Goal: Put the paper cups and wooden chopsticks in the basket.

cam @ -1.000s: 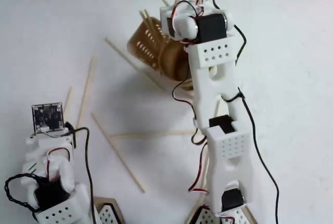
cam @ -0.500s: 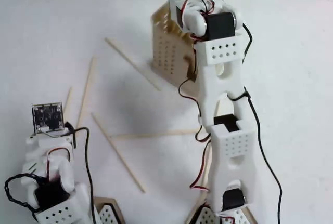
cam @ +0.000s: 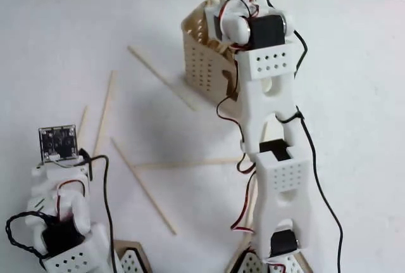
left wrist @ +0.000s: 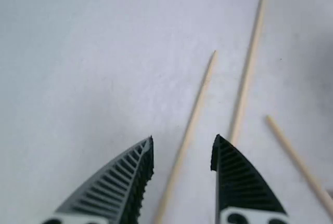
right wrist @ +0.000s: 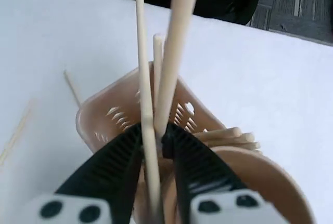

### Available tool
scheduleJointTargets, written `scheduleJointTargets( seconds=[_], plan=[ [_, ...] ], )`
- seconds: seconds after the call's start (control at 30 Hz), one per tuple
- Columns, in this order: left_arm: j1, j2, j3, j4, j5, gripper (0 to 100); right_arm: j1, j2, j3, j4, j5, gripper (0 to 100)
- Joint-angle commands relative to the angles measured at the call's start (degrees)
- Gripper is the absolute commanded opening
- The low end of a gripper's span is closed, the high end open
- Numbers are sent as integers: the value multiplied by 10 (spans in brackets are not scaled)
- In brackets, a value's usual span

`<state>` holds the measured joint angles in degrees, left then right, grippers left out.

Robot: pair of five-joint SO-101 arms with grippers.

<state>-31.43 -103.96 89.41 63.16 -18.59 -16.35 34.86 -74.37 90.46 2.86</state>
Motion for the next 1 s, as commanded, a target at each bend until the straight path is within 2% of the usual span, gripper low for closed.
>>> scheduleJointTargets(
  seconds=[0.0,0.23,0.37,0.73,0.97],
  plan=[
    [-2,-6,-4,-3,-6,192,-1,-27,-20,29,-2,18],
    [-1,-6,-4,-3,-6,192,-7,-69,-15,79,-2,45],
    [-1,-6,-4,-3,-6,192,-13,-91,-13,80,-2,106],
    [-1,-6,-4,-3,-6,192,-35,-98,-19,80,-2,134],
    [-1,-6,-3,-3,-6,192,-56,-134,-14,80,-2,90]
  ],
)
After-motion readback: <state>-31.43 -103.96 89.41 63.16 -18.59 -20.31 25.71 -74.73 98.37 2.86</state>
